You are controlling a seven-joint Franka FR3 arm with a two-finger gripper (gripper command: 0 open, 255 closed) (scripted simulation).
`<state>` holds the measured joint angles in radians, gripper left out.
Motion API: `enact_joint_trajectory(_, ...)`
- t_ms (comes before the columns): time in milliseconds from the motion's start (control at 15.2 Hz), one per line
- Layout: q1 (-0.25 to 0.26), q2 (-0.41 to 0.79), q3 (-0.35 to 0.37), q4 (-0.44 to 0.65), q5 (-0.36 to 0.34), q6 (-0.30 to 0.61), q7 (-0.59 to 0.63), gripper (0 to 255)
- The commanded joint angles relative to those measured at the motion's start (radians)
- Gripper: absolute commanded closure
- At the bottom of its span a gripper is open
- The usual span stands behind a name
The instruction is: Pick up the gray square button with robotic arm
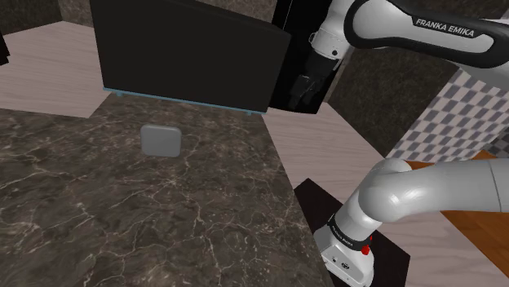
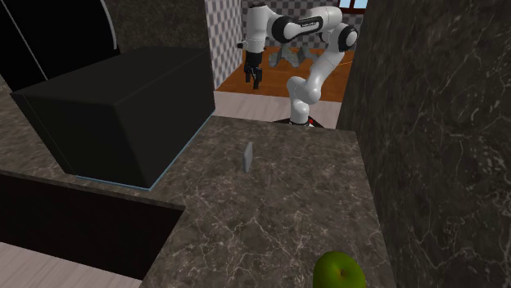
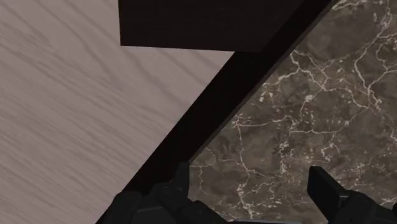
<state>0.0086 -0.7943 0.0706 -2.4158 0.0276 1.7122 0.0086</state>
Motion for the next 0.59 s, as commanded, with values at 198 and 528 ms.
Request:
enact_joint_trajectory(198,0.025,0.083,0.042,0.031,0.027,0.052,0.022,0)
enact_joint_trajectory(528,0.06,0.229,0.11,0.101,0.058,0.13,0.058,0)
